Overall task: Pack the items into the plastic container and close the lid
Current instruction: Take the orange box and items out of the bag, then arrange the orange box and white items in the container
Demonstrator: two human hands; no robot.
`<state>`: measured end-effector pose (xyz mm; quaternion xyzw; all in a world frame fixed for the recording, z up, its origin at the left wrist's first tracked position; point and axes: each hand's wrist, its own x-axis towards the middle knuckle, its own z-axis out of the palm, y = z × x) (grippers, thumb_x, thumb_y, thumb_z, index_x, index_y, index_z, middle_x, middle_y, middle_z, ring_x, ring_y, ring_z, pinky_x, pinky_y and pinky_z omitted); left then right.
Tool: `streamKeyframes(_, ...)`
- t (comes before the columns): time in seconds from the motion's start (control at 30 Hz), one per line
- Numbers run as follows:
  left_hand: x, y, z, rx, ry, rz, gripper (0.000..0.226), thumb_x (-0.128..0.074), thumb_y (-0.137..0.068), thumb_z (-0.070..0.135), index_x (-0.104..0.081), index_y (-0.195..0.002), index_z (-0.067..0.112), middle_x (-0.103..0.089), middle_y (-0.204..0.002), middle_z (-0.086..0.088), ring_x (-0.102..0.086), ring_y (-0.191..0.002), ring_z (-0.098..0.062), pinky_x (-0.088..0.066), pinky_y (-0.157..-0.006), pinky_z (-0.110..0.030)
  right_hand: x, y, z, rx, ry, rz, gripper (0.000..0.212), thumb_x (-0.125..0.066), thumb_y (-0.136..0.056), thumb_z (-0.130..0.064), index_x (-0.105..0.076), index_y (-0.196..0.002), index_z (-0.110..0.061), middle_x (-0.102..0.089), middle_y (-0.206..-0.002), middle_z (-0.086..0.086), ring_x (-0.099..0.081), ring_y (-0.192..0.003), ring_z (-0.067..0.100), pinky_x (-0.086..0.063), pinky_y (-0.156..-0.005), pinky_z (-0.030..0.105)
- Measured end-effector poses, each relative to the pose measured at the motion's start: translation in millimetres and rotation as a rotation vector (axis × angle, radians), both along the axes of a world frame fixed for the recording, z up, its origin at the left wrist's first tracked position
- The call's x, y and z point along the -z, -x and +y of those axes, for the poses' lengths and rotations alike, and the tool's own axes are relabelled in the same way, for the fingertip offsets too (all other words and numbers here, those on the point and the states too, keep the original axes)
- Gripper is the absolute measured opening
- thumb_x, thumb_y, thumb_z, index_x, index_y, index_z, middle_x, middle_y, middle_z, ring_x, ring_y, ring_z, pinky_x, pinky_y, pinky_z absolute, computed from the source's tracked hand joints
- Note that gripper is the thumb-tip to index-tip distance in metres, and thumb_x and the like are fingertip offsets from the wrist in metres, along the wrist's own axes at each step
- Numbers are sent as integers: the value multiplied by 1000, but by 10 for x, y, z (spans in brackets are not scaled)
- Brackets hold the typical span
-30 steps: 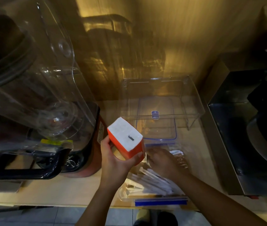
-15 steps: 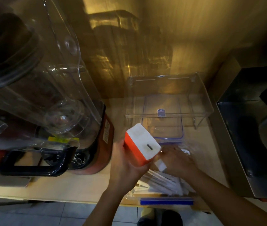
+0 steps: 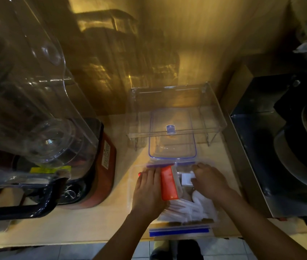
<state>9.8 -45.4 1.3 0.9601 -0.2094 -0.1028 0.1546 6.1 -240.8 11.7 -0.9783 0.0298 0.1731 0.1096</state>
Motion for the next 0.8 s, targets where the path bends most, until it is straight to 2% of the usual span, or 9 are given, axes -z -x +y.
streamKeyframes(0.13,73,29,13,9,-24,49,98,-57,-85,46,16,-144,20,4,-160,-6,14,-143,-19,4,-118,-40,48,95,80,-155,-143,32,23,-50,-87,-30,-66,-99,-18,-65,-110,3,-59,-104,21,-48,-89,38)
streamKeyframes(0.2,84,46,30,6,-30,76,94,-54,-89,43,24,-138,25,15,-157,-2,17,-143,-20,-3,-119,-43,128,159,125,-248,-155,104,22,-51,-87,-31,-66,-96,-18,-66,-108,2,-60,-103,22,-47,-91,40)
streamKeyframes(0.23,87,54,48,-9,-32,94,92,-53,-90,43,23,-140,27,16,-157,-2,12,-145,-22,-10,-119,-45,180,199,156,-278,-148,153,26,-52,-87,-34,-63,-106,-20,-63,-117,2,-55,-111,22,-42,-97,40)
streamKeyframes(0.33,95,61,130,-29,-70,131,83,-50,-91,43,8,-147,26,3,-159,-5,-4,-146,-24,-24,-114,-44,350,309,304,-242,-142,212,55,-49,-87,-50,-41,-135,-24,-44,-141,2,-36,-130,23,-24,-109,41)
streamKeyframes(0.43,104,51,190,-4,-110,118,75,-50,-92,37,-1,-148,24,-4,-159,-6,-9,-145,-23,-24,-114,-42,438,318,375,-240,-122,189,53,-48,-87,-49,-43,-135,-26,-42,-142,-1,-29,-134,22,-16,-110,42)
streamKeyframes(0.53,100,54,193,-3,-128,69,68,-50,-91,33,-12,-147,24,-18,-156,-6,-17,-143,-23,-22,-114,-41,427,296,275,-283,-230,215,34,-54,-86,-35,-58,-119,-31,-52,-132,-6,-35,-129,19,-19,-105,42)
streamKeyframes(0.6,92,57,175,1,-144,39,58,-48,-91,31,-22,-143,25,-29,-151,-5,-25,-140,-23,-24,-112,-41,409,304,214,-354,-301,254,38,-55,-85,-19,-59,-120,-32,-54,-134,-7,-39,-129,16,-26,-107,43)
streamKeyframes(0.7,83,40,152,21,-152,34,53,-50,-90,31,-29,-138,24,-35,-145,-4,-30,-135,-24,-26,-110,-41,359,285,198,-434,-432,323,46,-48,-77,6,-66,-113,-15,-61,-128,3,-49,-121,20,-38,-101,44)
streamKeyframes(0.8,52,24,151,101,-115,42,49,-50,-91,29,-34,-136,21,-41,-141,-4,-36,-131,-23,-27,-109,-37,295,267,214,-414,-511,384,39,-47,-73,14,-69,-102,0,-65,-117,14,-56,-111,24,-44,-95,42)
